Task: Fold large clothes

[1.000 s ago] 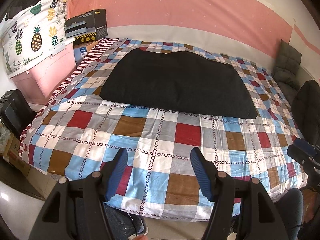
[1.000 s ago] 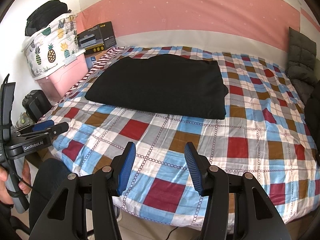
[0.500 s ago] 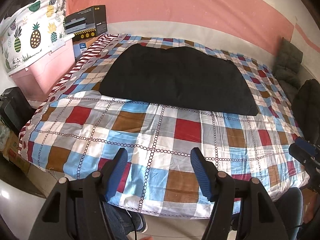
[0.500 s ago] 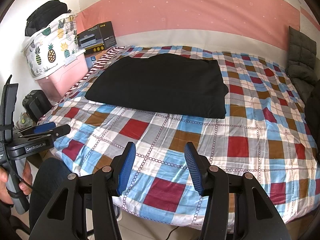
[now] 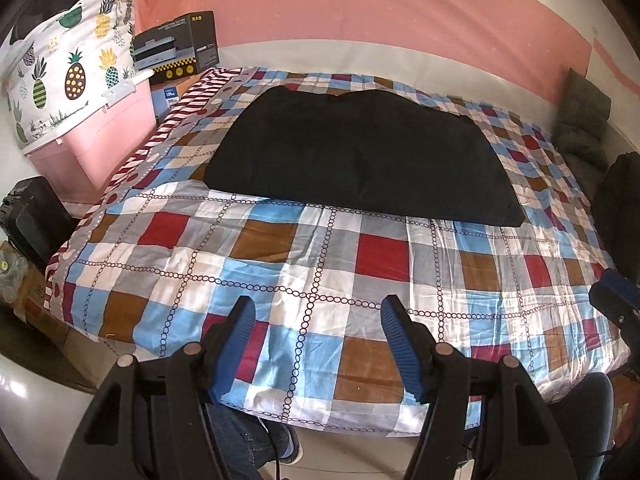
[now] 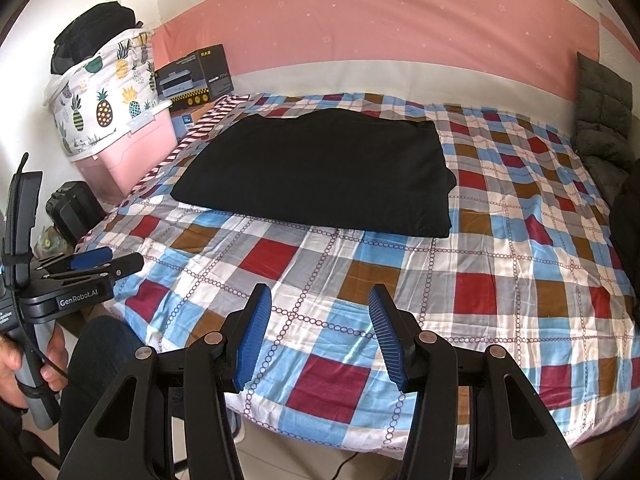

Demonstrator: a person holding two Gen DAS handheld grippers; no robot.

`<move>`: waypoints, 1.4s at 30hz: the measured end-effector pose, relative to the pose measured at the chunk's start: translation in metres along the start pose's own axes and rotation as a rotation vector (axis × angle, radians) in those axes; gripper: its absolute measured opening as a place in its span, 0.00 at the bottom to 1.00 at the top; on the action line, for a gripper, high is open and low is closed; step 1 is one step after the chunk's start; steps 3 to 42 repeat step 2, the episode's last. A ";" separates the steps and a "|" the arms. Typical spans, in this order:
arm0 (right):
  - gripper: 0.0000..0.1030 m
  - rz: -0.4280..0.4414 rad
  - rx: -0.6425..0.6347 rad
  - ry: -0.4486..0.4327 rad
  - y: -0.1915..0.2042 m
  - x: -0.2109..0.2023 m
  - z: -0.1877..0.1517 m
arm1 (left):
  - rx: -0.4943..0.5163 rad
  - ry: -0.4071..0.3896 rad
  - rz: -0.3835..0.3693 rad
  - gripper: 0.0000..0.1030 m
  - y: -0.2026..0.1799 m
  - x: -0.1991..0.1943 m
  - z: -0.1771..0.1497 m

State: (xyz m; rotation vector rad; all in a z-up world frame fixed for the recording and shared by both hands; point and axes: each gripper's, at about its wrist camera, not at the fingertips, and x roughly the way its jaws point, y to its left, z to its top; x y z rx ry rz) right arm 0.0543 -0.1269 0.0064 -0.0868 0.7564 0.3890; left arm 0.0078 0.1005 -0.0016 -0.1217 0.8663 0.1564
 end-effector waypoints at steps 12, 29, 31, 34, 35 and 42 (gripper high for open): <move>0.50 0.000 0.001 -0.003 0.002 0.000 -0.002 | 0.001 0.000 -0.001 0.65 -0.001 -0.001 0.000; 0.50 0.000 0.001 -0.003 0.002 0.000 -0.002 | 0.001 0.000 -0.001 0.65 -0.001 -0.001 0.000; 0.50 0.000 0.001 -0.003 0.002 0.000 -0.002 | 0.001 0.000 -0.001 0.65 -0.001 -0.001 0.000; 0.50 0.000 0.001 -0.003 0.002 0.000 -0.002 | 0.001 0.000 -0.001 0.65 -0.001 -0.001 0.000; 0.50 0.000 0.001 -0.003 0.002 0.000 -0.002 | 0.001 0.000 -0.001 0.65 -0.001 -0.001 0.000; 0.50 0.000 0.001 -0.003 0.002 0.000 -0.002 | 0.001 0.000 -0.001 0.65 -0.001 -0.001 0.000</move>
